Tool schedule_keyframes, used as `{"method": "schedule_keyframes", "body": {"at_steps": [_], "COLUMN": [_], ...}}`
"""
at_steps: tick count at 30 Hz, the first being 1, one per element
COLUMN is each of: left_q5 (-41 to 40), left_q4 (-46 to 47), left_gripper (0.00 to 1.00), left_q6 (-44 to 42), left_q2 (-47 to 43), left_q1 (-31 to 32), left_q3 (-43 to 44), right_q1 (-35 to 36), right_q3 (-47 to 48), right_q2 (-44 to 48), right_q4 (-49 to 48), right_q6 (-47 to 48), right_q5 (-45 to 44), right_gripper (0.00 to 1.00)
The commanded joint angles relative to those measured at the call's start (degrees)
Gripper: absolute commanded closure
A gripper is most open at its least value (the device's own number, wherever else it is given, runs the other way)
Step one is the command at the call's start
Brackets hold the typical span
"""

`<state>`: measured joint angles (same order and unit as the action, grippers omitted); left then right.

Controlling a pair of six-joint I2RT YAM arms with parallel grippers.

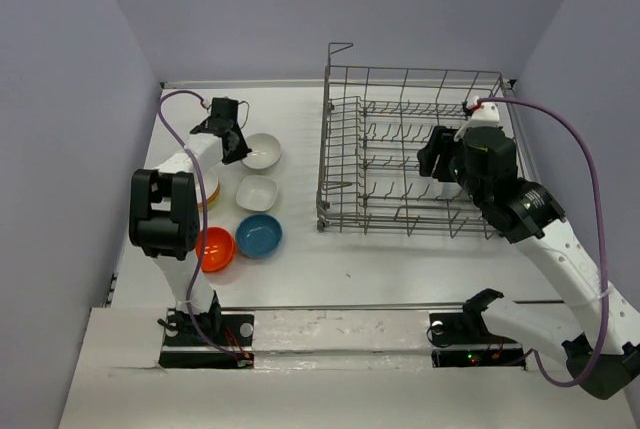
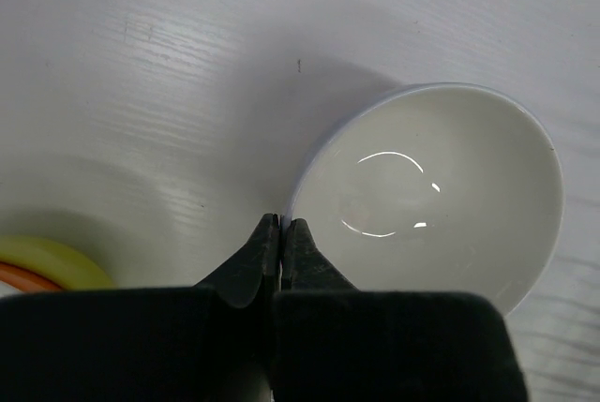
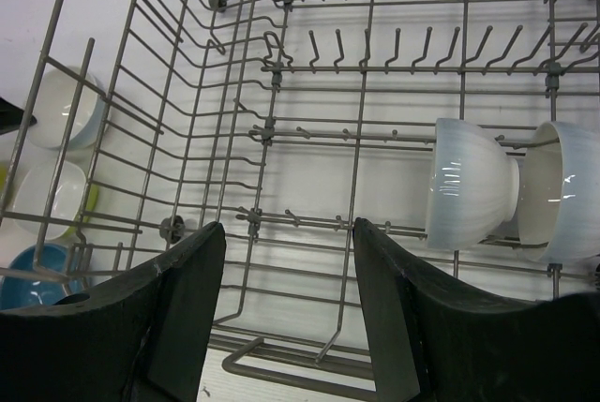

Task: Load the bowls into the dish rack
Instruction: Pick up the bowl from the corner of the board, then pass from the left arm to the right

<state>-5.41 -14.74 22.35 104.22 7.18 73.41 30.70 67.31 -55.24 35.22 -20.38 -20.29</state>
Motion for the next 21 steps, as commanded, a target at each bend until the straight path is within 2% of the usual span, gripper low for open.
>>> {"method": "schedule_keyframes", "body": {"at_steps": [1,13,21], "left_q5": [1.19,-0.92,-2.67], "left_q4": [3.67,3.67,2.44], "left_gripper": [1.0,1.0,1.0], "left_q6": [1.21,0.15,-0.11], "left_q2": [-7.19,-18.44,-26.61], "left_q1": [0.38,0.38,2.48], "left_q3": [-0.19,3.14,5.17], "right_q1": [-0.29,-0.29,-0.29], "right_q3": [-0.6,2.38,9.76], "right_q2": [-0.3,-3.38,-8.73], "right_q4": [-3.14,-3.41,-3.58], "right_q6": [-0.1,-0.97,-3.61], "right_q5": [1.13,3.06,9.74], "right_gripper": [0.37,0.38,0.38]}}
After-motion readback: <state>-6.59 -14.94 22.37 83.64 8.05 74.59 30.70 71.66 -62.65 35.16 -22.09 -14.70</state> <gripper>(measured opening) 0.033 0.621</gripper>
